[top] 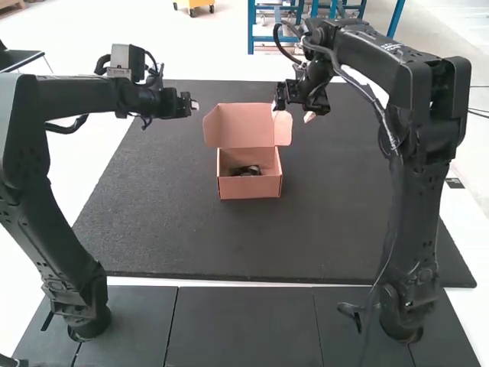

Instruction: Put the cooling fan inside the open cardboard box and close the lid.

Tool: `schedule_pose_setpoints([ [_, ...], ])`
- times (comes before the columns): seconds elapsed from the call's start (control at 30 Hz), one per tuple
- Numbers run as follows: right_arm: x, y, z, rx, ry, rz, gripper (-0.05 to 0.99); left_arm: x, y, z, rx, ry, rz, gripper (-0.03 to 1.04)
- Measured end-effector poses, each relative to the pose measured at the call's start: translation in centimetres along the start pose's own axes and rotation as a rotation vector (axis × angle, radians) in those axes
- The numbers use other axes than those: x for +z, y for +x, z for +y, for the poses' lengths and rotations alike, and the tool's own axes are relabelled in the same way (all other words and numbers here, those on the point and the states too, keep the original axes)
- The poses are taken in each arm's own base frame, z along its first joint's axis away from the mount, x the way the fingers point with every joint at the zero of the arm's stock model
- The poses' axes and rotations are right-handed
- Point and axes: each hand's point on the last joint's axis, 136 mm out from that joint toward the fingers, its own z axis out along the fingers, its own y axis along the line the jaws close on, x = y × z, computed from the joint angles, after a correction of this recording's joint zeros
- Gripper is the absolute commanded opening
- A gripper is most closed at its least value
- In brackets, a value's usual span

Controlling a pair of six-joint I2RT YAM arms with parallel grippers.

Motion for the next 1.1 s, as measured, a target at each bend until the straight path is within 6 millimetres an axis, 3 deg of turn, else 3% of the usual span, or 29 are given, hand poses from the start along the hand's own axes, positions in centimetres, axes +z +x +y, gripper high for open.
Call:
schedule_pose_setpoints([
  [0.2,0.1,-1.8,-1.0,-0.026,0.006,-0.07,0.91,1.2,-0.1,-0.6,0.02,-0.012,0.015,0.96],
  [0.33,0.3,-1.9,-1.0,-0.043,0.004,-0.073,0.9,1.5,-0.2,-0.7,0.026,-0.032,0.017,0.96],
  [0.6,2.4,-1.2,-1.2,-0.054,-0.017,-0.027,0.7,2.0,0.4,0.5,0.021,-0.095,0.047,0.96],
  [0.8,3.0,-1.1,-2.0,-0.049,-0.026,-0.013,0.7,2.9,0.2,1.6,0.023,-0.144,0.056,0.96],
  [0.93,3.0,-1.2,-1.9,-0.059,-0.032,-0.014,0.61,3.1,0.3,2.1,0.022,-0.168,0.059,0.96],
  [1.1,3.0,-1.1,-1.8,-0.072,-0.041,-0.013,0.61,3.2,0.3,2.4,0.023,-0.187,0.059,0.96],
])
